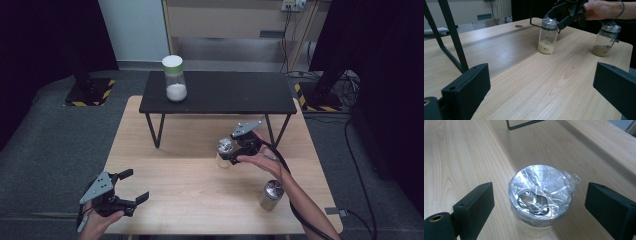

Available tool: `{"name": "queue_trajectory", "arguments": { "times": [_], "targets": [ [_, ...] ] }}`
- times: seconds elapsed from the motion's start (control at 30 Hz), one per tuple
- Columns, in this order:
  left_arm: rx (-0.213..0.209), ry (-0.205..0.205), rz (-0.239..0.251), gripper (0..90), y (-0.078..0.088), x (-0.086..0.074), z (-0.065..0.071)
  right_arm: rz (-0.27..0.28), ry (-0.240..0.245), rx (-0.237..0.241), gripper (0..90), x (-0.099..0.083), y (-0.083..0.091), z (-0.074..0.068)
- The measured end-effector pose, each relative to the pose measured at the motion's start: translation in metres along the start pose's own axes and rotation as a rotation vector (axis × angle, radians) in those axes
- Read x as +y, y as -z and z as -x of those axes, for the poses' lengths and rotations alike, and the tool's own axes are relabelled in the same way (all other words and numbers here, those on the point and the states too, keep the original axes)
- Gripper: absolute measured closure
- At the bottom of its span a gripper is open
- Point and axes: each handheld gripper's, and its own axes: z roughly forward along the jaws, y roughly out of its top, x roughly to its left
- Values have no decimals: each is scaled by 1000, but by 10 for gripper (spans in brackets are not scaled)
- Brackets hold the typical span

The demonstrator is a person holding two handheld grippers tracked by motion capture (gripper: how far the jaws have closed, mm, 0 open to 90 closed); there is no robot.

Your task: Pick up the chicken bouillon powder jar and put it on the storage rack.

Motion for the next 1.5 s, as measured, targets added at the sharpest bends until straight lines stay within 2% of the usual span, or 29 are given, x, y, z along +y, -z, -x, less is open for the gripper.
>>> {"name": "queue_trajectory", "arguments": {
  "times": [0.3, 0.5, 1.17, 1.5],
  "targets": [
    [-1, 0, 0, 2, 0, 0, 0, -22, 25, 4, 191, 6, -6, 3],
    [-3, 0, 0, 3, 0, 0, 0, -25, 35, 25, 334, 4, -9, 6],
    [-6, 1, -2, 3, -1, 0, -1, -47, 21, 32, 350, 12, -7, 7],
    [-7, 2, -1, 4, -1, 0, -1, -53, 28, 49, 351, 25, 5, 7]
  ]
}}
